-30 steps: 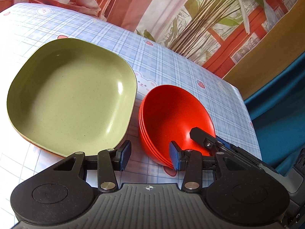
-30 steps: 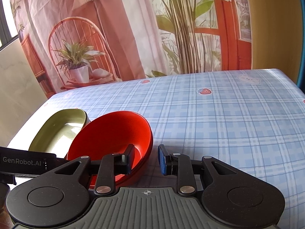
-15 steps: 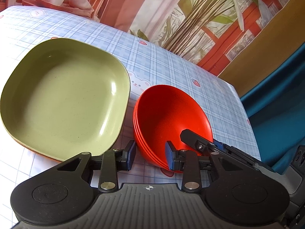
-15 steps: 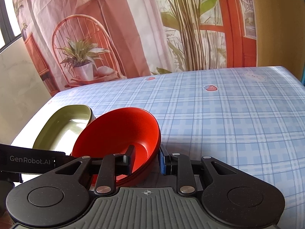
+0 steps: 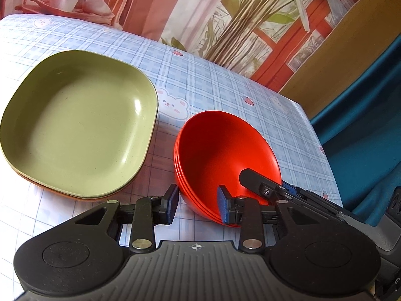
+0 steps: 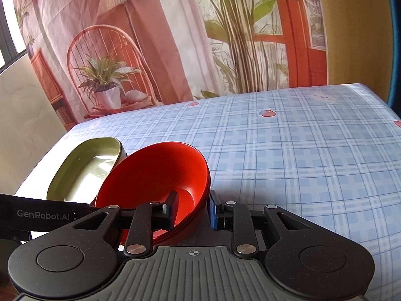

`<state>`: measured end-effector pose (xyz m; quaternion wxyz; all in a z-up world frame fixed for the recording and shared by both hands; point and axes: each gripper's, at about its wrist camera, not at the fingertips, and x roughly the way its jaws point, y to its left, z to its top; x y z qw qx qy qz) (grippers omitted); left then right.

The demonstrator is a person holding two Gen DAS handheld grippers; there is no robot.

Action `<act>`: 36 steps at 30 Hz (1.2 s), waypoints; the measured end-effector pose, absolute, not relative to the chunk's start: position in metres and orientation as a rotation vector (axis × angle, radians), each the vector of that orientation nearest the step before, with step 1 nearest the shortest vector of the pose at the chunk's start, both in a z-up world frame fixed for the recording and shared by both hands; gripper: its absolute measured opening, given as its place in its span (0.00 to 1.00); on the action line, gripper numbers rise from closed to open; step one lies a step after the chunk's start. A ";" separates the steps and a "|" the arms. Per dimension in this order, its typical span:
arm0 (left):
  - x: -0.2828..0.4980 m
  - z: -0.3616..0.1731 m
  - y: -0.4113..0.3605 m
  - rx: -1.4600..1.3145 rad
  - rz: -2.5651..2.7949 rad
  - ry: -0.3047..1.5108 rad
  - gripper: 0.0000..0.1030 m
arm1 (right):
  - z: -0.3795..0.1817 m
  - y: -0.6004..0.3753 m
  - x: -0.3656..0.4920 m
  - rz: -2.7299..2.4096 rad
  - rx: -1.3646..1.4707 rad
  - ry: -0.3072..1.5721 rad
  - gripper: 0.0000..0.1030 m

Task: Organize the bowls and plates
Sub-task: 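Lift the red bowl stack and carry it toward the green plate stack, then lower the red bowl stack into the top green plate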

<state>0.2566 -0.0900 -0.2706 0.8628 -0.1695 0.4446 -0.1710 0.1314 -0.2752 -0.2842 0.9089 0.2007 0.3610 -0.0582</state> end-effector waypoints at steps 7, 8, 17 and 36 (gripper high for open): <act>0.251 -0.264 -0.089 -0.350 -0.382 0.911 0.34 | -0.271 -0.275 0.123 -0.132 0.403 0.725 0.23; 0.251 -0.262 -0.089 -0.351 -0.384 0.905 0.34 | -0.269 -0.274 0.123 -0.132 0.400 0.720 0.23; 0.243 -0.244 -0.076 -0.364 -0.378 0.844 0.34 | -0.242 -0.263 0.131 -0.109 0.354 0.681 0.23; 0.250 -0.230 -0.003 -0.427 -0.261 0.776 0.34 | -0.235 -0.197 0.200 0.040 0.278 0.697 0.24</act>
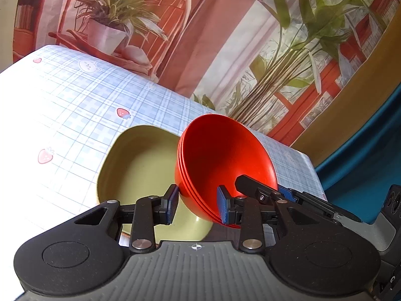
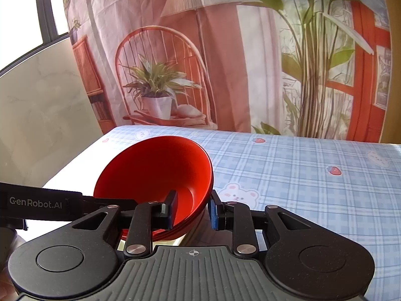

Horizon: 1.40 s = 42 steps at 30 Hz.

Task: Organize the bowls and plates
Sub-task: 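Lower the red bowl stack into the top green plate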

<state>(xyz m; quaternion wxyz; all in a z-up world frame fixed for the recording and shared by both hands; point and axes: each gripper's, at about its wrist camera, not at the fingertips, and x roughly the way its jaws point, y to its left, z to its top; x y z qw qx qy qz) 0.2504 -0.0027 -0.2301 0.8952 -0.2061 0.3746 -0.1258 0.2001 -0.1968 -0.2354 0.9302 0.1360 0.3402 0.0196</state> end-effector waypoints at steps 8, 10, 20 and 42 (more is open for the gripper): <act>0.251 -0.244 0.024 -0.458 -0.222 0.800 0.34 | -0.250 -0.171 0.216 0.082 0.266 0.735 0.24; 0.251 -0.246 0.028 -0.456 -0.215 0.800 0.34 | -0.253 -0.167 0.217 0.088 0.265 0.742 0.24; 0.250 -0.257 0.037 -0.440 -0.210 0.812 0.33 | -0.262 -0.155 0.216 0.102 0.258 0.775 0.24; 0.251 -0.270 0.034 -0.464 -0.217 0.840 0.33 | -0.265 -0.153 0.210 0.068 0.259 0.798 0.24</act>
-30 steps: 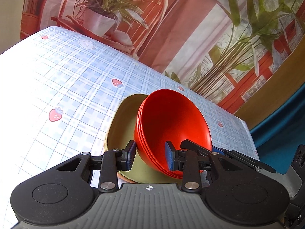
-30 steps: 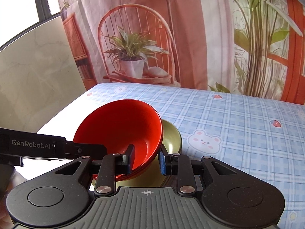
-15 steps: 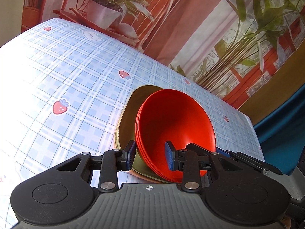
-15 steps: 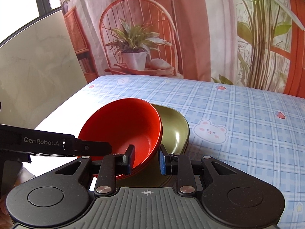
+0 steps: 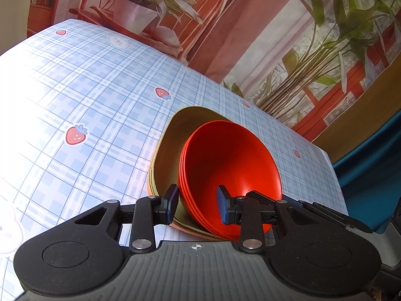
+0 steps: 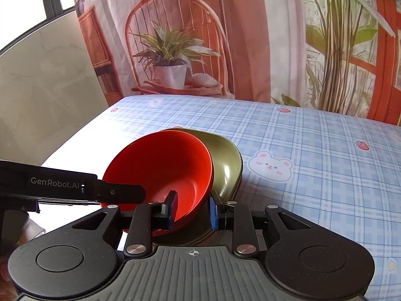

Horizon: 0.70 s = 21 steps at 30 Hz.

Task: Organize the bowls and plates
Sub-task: 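Lower the red bowl stack into the top green plate, then open the left gripper to release the bowl stack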

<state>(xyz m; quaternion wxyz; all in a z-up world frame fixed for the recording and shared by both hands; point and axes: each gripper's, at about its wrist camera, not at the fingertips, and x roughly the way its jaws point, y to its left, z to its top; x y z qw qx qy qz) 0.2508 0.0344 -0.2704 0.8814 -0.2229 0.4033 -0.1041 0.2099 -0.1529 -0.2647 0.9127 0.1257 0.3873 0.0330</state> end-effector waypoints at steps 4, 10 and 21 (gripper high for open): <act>0.251 -0.269 0.034 -0.455 -0.211 0.832 0.33 | -0.265 -0.153 0.209 0.065 0.257 0.800 0.24; 0.248 -0.258 0.036 -0.426 -0.197 0.794 0.45 | -0.259 -0.153 0.205 0.037 0.255 0.780 0.44; 0.232 -0.234 0.040 -0.289 -0.123 0.732 0.83 | -0.245 -0.169 0.185 -0.079 0.293 0.754 0.89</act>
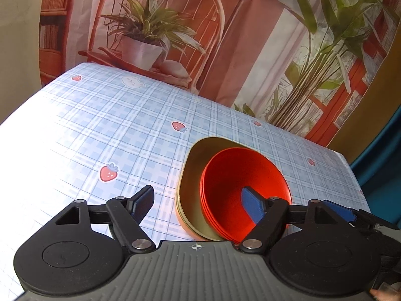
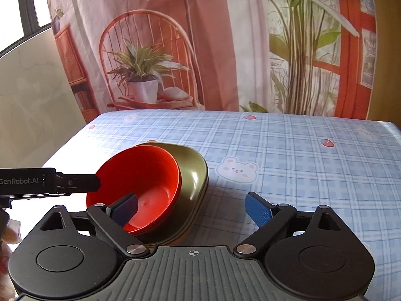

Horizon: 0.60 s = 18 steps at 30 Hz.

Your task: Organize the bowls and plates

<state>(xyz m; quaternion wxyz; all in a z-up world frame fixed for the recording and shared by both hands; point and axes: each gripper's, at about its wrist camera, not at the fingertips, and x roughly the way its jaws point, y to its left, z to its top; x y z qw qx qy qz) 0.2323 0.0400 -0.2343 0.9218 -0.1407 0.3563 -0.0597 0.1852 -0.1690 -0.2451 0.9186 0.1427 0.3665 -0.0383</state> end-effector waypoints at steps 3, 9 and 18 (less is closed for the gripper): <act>0.226 -0.223 0.040 -0.241 -0.107 0.703 0.94 | -0.238 -0.172 0.178 -0.099 0.297 0.738 0.99; 0.211 -0.199 0.037 -0.134 -0.104 0.672 1.00 | -0.218 -0.176 0.160 -0.114 0.321 0.714 1.00; 0.175 -0.148 0.032 -0.046 -0.076 0.588 1.00 | -0.168 -0.183 0.123 -0.162 0.325 0.612 1.00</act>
